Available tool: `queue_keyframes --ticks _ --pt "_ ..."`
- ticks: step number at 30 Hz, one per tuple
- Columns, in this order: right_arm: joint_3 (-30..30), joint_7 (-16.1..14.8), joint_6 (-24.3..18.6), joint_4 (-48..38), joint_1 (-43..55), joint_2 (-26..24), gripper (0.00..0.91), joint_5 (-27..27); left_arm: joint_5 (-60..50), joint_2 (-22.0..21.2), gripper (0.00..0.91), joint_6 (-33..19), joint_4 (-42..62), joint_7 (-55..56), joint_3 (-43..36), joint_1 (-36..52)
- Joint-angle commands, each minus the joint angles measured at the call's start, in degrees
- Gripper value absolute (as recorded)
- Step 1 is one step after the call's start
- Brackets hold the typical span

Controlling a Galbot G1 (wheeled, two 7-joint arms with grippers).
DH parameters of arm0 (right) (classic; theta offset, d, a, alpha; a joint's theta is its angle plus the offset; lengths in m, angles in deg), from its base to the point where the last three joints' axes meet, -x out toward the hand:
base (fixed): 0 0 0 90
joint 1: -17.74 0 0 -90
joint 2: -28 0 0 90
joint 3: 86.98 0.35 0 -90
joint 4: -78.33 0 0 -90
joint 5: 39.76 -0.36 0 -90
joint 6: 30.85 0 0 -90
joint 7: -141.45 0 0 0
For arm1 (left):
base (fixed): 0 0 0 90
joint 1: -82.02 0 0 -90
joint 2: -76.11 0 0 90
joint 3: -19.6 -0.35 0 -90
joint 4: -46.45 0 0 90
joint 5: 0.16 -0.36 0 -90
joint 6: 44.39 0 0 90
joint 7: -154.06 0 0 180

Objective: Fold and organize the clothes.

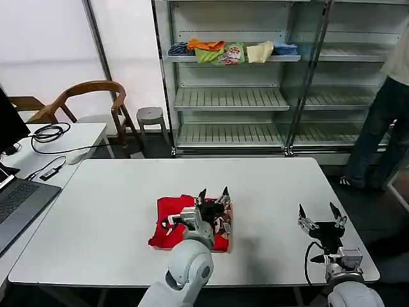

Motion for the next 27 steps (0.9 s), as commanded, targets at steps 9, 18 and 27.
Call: queue_keyframes --ticks 9,18,27 --pt "-7.98 0.23 -1.42 -6.51 9.03 3.12 0.907 4.34 -15.73 26.85 0.907 -24.70 4.40 -34.09 37.09 -10.28" --pt "-15.69 0.91 -1.29 -12.95 16.71 5.49 0.907 9.08 -15.72 27.23 0.907 -29.50 7.57 -36.02 40.66 -13.92" --pt "-17.01 1.51 -3.52 -19.14 19.63 7.52 0.907 13.64 -16.47 24.98 0.907 -32.17 9.60 -35.87 39.44 -14.90"
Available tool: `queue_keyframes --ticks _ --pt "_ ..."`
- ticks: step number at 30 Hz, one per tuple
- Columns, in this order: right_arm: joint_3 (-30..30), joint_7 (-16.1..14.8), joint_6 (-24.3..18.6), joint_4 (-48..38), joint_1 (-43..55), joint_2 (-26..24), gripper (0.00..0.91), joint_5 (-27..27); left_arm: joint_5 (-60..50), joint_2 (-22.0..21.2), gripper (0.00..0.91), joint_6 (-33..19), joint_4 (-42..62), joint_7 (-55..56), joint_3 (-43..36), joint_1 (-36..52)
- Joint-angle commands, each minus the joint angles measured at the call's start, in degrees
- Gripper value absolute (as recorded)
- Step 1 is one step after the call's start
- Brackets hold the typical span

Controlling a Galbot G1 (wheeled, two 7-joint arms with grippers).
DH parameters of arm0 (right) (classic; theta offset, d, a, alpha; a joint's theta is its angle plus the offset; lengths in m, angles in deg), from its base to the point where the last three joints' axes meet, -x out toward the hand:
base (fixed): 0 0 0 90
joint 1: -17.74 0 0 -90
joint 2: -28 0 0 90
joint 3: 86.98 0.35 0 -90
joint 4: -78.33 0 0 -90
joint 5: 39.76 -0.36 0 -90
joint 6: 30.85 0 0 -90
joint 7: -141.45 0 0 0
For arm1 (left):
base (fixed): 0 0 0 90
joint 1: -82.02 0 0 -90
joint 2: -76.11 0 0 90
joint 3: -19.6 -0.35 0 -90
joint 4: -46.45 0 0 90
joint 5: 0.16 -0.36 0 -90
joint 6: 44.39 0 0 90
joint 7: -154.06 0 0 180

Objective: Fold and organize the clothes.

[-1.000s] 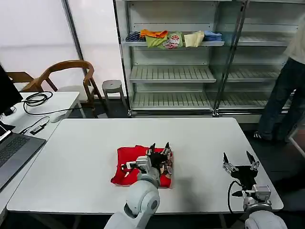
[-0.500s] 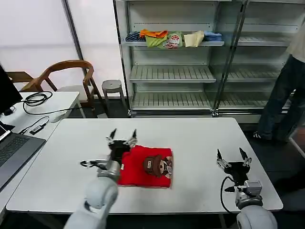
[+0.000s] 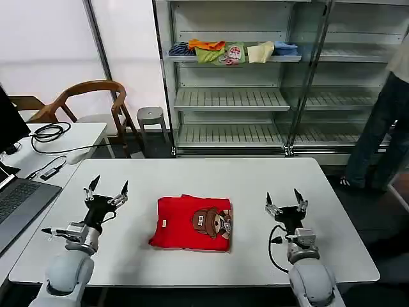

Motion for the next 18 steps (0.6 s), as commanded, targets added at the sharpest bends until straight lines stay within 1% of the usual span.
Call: queue_keyframes --ticks 1,5,14,15,17,18 --pt "-4.16 0.32 -1.59 -7.81 5.44 2.05 0.907 5.63 -1.92 2.03 0.907 -6.31 3.10 -4.38 5.09 -2.99" --pt "-3.55 0.20 -1.71 -7.72 4.87 1.95 0.907 6.61 -1.86 1.68 0.907 -6.32 3.77 -4.32 3.90 -1.86" --pt "-0.35 -0.29 -2.38 -5.96 2.73 0.24 0.907 4.20 -2.80 2.27 0.907 -5.82 3.47 -4.49 1.65 0.13" --pt "0.23 -0.81 -2.48 -6.13 2.74 0.11 0.907 3.54 -3.04 2.43 0.907 -5.79 3.54 -4.43 1.30 0.38" --pt "0.80 -0.93 -2.59 -6.58 2.87 0.07 0.907 3.16 -3.73 2.65 0.907 -4.44 2.43 -4.21 0.99 0.11" --pt "1.12 -0.92 -2.61 -7.08 3.07 0.03 0.907 3.12 -3.68 2.94 0.907 -1.68 1.04 -3.53 0.62 -0.40"
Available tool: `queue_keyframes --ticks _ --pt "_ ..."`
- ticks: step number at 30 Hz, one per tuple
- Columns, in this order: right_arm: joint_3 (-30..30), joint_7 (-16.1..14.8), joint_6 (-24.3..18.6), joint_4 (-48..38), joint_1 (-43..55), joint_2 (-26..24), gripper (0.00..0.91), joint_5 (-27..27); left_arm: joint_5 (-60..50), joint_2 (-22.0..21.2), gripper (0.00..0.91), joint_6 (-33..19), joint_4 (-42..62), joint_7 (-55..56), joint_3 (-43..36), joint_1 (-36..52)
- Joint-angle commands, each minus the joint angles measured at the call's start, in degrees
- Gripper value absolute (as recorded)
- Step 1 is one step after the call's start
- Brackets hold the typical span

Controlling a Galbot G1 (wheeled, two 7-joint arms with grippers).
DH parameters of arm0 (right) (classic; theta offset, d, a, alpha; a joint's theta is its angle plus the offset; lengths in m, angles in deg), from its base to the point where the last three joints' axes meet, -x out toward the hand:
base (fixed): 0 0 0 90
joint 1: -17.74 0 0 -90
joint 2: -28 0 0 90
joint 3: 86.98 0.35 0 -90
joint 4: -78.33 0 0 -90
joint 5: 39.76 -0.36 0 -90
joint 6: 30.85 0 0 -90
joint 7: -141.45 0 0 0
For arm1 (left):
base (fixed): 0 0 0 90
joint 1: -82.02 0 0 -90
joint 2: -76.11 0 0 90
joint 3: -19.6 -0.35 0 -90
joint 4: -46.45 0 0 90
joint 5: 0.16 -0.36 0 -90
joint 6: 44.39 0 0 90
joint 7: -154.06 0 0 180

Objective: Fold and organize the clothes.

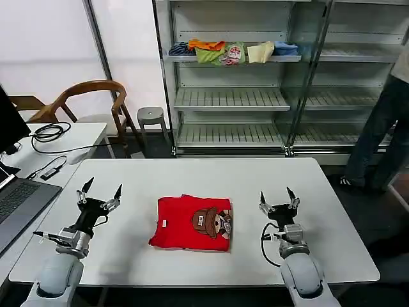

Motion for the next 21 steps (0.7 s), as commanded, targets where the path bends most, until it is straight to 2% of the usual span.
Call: queue_keyframes --ticks 1,4,10,21 --pt "2.30 -0.49 -0.69 -2.03 0.70 -0.51 0.907 -0.78 -1.62 1.31 0.907 3.43 -3.14 0.31 -1.17 -0.86" --pt "2.56 -0.49 -0.70 -1.47 0.59 -0.57 0.907 -1.17 -3.83 1.55 0.907 2.13 -3.54 0.38 -1.42 -1.01" --pt "2.53 -0.64 -0.75 -0.41 0.19 -1.28 0.907 -1.53 -2.27 0.96 0.907 3.97 -2.46 1.24 -1.37 0.94" --pt "-0.17 -1.42 -0.83 -0.64 1.68 -0.80 0.907 -1.40 -1.65 0.80 0.907 3.79 -1.09 1.14 -0.40 0.65"
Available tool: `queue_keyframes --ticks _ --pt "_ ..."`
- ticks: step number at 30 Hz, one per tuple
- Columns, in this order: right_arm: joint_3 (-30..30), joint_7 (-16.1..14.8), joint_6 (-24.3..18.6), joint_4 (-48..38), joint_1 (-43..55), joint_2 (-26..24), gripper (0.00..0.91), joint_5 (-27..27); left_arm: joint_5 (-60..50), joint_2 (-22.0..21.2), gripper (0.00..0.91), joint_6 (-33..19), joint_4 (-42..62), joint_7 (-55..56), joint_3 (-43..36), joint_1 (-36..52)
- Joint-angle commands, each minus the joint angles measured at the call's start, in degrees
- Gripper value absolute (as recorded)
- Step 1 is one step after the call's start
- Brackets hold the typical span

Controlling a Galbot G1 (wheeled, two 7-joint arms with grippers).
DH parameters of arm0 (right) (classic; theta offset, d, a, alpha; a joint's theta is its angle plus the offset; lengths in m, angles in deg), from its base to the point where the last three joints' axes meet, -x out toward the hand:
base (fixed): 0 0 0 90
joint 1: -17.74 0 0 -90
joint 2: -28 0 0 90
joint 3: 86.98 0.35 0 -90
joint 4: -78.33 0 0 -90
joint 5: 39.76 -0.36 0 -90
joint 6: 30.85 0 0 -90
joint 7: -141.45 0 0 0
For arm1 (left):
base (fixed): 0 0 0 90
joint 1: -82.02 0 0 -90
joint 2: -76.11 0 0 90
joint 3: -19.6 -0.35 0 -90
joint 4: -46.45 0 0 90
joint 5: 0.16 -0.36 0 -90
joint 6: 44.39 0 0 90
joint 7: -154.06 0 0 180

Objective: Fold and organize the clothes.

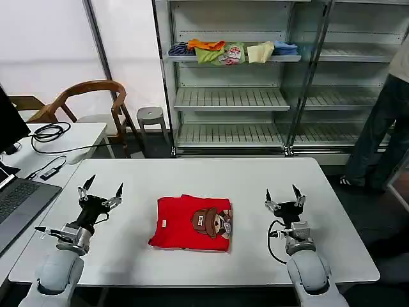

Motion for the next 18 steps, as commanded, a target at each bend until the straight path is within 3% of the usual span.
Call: queue_keyframes --ticks 1,7,13,18 --pt "-1.50 -0.52 -0.17 0.01 0.76 0.38 0.907 0.20 -0.04 0.22 0.907 0.69 0.26 0.24 0.20 -0.02" --pt "-0.95 -1.22 -0.34 1.02 -0.40 0.82 0.907 0.54 0.35 0.47 0.907 0.80 -0.30 0.18 -0.12 -0.31" --pt "1.62 -4.71 -1.84 2.51 -2.23 0.05 0.907 1.83 2.16 0.63 0.907 0.54 -1.17 0.17 -1.01 -0.21" --pt "3.45 -4.72 -3.27 3.90 -3.42 -0.37 0.907 1.53 2.20 0.16 0.907 0.10 -2.25 0.14 -0.94 -0.59"
